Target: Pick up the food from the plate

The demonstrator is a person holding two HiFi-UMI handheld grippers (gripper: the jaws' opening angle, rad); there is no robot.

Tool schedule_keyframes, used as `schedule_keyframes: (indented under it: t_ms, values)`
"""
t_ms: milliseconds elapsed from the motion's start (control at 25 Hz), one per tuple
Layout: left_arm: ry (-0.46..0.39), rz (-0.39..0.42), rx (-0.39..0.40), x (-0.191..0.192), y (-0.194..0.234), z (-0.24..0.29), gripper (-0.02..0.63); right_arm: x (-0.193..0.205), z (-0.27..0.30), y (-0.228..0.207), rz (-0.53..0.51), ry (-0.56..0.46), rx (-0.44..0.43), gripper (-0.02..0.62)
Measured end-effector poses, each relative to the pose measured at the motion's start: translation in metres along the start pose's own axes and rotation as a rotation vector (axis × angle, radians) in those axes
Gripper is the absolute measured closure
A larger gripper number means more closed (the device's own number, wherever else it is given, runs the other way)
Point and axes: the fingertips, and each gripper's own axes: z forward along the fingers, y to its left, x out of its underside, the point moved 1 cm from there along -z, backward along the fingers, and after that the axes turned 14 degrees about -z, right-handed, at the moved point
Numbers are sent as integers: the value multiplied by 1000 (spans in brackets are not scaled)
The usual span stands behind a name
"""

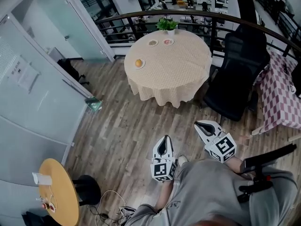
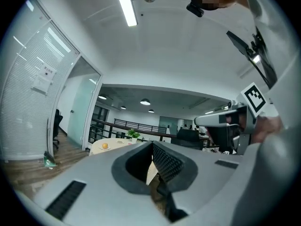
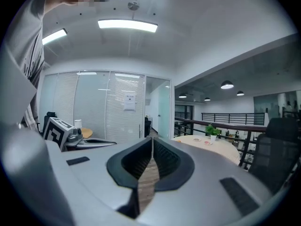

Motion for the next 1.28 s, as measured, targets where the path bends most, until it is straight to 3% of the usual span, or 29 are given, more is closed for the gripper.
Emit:
schedule_keyframes:
  t_ms: [200, 480, 880, 1080, 1280]
  values:
    - [25, -6, 18, -5, 25, 16, 594, 7, 38, 0, 35, 14, 5, 572]
    - [33, 96, 55, -34, 64, 48, 594, 15, 82, -4, 72, 13, 28, 572]
    - [47, 57, 27, -33, 90, 76, 594, 35, 119, -26, 103, 33, 67, 572]
    - [49, 66, 8, -38, 106, 87, 594, 36, 161, -29, 105, 26, 26, 572]
    - [16, 55, -61, -60, 140, 99, 594, 29, 215, -29, 105, 6, -51, 572]
